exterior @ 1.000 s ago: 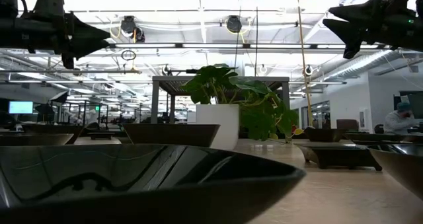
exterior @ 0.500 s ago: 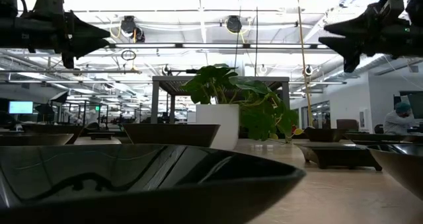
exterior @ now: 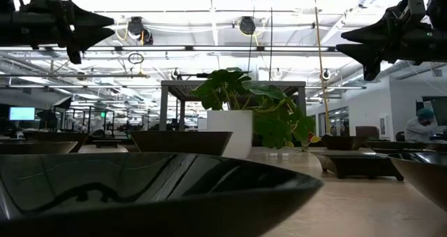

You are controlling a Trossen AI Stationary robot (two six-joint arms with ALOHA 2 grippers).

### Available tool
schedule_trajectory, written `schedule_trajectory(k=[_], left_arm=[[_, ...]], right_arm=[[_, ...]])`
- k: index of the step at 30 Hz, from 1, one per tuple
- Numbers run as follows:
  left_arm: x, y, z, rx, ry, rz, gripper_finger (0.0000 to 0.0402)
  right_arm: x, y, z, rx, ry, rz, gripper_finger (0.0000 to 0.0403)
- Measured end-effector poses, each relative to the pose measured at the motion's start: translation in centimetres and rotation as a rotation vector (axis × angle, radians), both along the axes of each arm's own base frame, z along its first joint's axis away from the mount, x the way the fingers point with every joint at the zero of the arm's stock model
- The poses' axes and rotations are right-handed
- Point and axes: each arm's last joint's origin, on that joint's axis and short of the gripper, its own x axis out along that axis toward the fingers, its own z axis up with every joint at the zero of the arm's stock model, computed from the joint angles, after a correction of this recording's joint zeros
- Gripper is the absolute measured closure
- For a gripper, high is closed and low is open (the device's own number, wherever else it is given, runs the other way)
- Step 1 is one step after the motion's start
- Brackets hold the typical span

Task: Pick & Place Mini shaped plates
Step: Put the square black bowl on the shelf

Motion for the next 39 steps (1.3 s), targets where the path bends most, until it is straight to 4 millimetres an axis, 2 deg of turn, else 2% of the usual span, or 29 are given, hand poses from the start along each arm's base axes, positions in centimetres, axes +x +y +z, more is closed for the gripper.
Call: schedule_trajectory(k=[9, 17, 30, 36, 39], left_arm=[[0.3, 0.0, -0.3, 0.009, 0.048, -0.001, 0.0261], [1.7, 0.4, 0.6, 0.062, 0.223, 0.065, 0.0261], [4.1, 2.0, 1.6, -0.114, 0.943, 0.283, 0.0261], [5.5, 3.9, -0.2, -0.180, 1.252, 0.350, 0.0261], [6.1, 5.0, -1.5, -0.236, 1.349, 0.360, 0.0261]], right_arm=[[0.2, -0.1, -0.1, -0.104, 0.035, -0.027, 0.0261], [0.1, -0.7, 0.0, -0.166, 0.054, -0.226, 0.0261], [0.0, -0.7, 0.0, -0.153, 0.052, -0.247, 0.0261], [0.0, -0.7, 0.0, -0.158, 0.046, -0.252, 0.0261], [0.0, -0.9, 0.0, -0.150, 0.047, -0.302, 0.0261]])
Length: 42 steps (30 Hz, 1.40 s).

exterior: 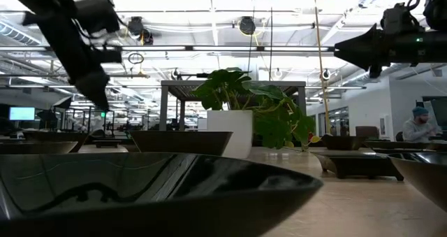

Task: Pick & Place Mini shaped plates
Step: Put the square black bowl on the shelf

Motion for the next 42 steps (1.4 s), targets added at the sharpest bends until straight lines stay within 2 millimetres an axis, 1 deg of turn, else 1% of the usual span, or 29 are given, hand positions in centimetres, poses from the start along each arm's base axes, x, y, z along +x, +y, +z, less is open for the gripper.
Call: schedule_trajectory(k=[4, 6, 11, 14, 17, 25, 32, 39, 42], left_arm=[[0.4, 1.5, -1.7, -0.047, 0.111, 0.024, 0.0261], [0.6, 2.2, -2.5, -0.062, 0.146, 0.048, 0.0261], [0.9, 4.0, -3.7, -0.077, 0.147, 0.121, 0.0261], [1.0, 4.7, -4.2, -0.127, 0.107, 0.121, 0.0261], [1.1, 5.3, -4.4, -0.154, 0.073, 0.120, 0.0261], [0.7, 6.6, -4.3, -0.134, 0.027, 0.172, 0.0261], [0.4, 7.0, -4.4, -0.201, -0.040, 0.223, 0.0261], [0.3, 7.2, -4.4, -0.200, -0.049, 0.235, 0.0261], [0.5, 7.4, -4.9, -0.212, -0.048, 0.249, 0.0261]], right_arm=[[-0.1, -0.2, 0.0, 0.008, -0.004, -0.074, 0.0261], [-0.1, -0.2, 0.0, 0.002, -0.001, -0.080, 0.0261], [-0.1, -0.2, 0.0, -0.002, 0.001, -0.077, 0.0261], [-0.1, -0.2, 0.0, -0.002, 0.002, -0.077, 0.0261], [-0.1, -0.2, 0.0, -0.011, 0.007, -0.078, 0.0261], [-0.1, -0.2, 0.0, -0.020, 0.012, -0.080, 0.0261], [-0.1, -0.2, 0.0, -0.034, 0.020, -0.083, 0.0261], [-0.1, -0.2, 0.0, -0.034, 0.020, -0.082, 0.0261], [-0.1, -0.2, 0.0, -0.034, 0.020, -0.083, 0.0261]])
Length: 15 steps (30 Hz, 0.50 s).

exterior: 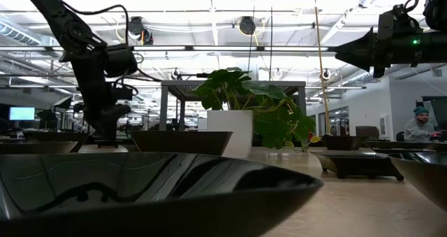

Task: Pick & Place Mini shaped plates
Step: Put the square black bowl on the shelf

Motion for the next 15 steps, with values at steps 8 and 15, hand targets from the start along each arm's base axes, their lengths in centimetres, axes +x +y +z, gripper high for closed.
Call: schedule_trajectory(k=[8, 15], left_arm=[[0.6, 0.4, -1.6, -0.024, 0.037, 0.020, 0.0261], [0.7, 0.0, -1.1, -0.009, 0.016, 0.017, 0.0289]], right_arm=[[0.0, 0.0, 0.0, 0.000, 0.000, 0.000, 0.0261], [0.0, 0.0, 0.0, 0.000, 0.000, 0.000, 0.0261]])
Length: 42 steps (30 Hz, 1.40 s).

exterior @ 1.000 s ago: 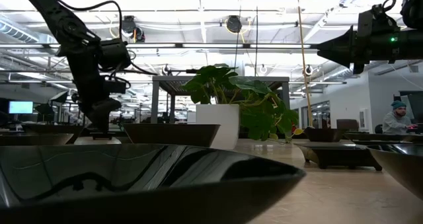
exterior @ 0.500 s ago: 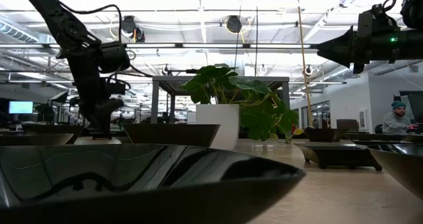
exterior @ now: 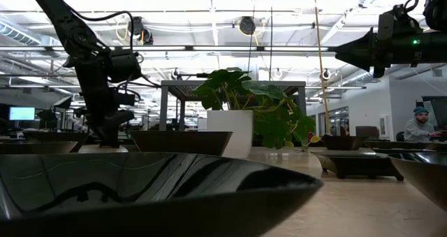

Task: Pick & Place Mini shaped plates
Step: Put the square black bowl on the shelf

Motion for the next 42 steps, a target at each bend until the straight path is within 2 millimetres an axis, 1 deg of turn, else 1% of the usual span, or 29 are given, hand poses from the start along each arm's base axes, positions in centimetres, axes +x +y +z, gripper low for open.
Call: schedule_trajectory(k=[6, 8, 13, 16, 18, 21, 25, 29, 33, 36, 38, 42], left_arm=[[0.2, -0.4, 0.6, 0.032, -0.029, 0.007, 0.0381], [0.2, -0.4, 0.9, 0.044, -0.042, 0.016, 0.0393], [0.0, -0.6, 2.0, 0.074, -0.090, 0.011, 0.0385], [-0.2, -0.8, 3.2, 0.115, -0.137, 0.003, 0.0395], [-0.4, -0.9, 4.1, 0.149, -0.177, 0.000, 0.0394], [-0.4, -1.2, 5.8, 0.242, -0.245, -0.044, 0.0390], [0.1, -2.1, 8.4, 0.427, -0.324, -0.155, 0.0396], [1.1, -3.3, 10.8, 0.607, -0.433, -0.308, 0.0386], [2.5, -4.9, 12.1, 0.720, -0.501, -0.450, 0.0389], [3.7, -6.1, 12.0, 0.732, -0.518, -0.535, 0.0396], [4.4, -6.6, 11.8, 0.710, -0.507, -0.576, 0.0391], [6.9, -7.1, 12.7, 0.717, -0.476, -0.663, 0.0384]], right_arm=[[0.0, 0.0, 0.0, 0.000, 0.000, 0.000, 0.0261], [0.0, 0.0, 0.0, 0.000, 0.000, 0.000, 0.0261], [0.0, 0.0, 0.0, 0.000, 0.001, 0.000, 0.0261], [0.0, 0.0, 0.0, 0.002, 0.003, 0.000, 0.0261], [0.0, 0.0, -0.1, 0.003, 0.005, 0.000, 0.0261], [0.0, 0.0, -0.1, 0.005, 0.009, 0.000, 0.0261], [0.0, 0.0, -0.2, 0.007, 0.013, 0.000, 0.0261], [0.0, 0.0, -0.1, 0.007, 0.013, -0.001, 0.0261], [0.0, 0.0, -0.1, 0.007, 0.013, -0.001, 0.0261], [0.0, 0.0, -0.1, 0.007, 0.013, -0.002, 0.0261], [0.0, 0.0, -0.2, 0.006, 0.015, -0.004, 0.0261], [0.0, 0.0, -0.1, 0.004, 0.012, -0.004, 0.0261]])
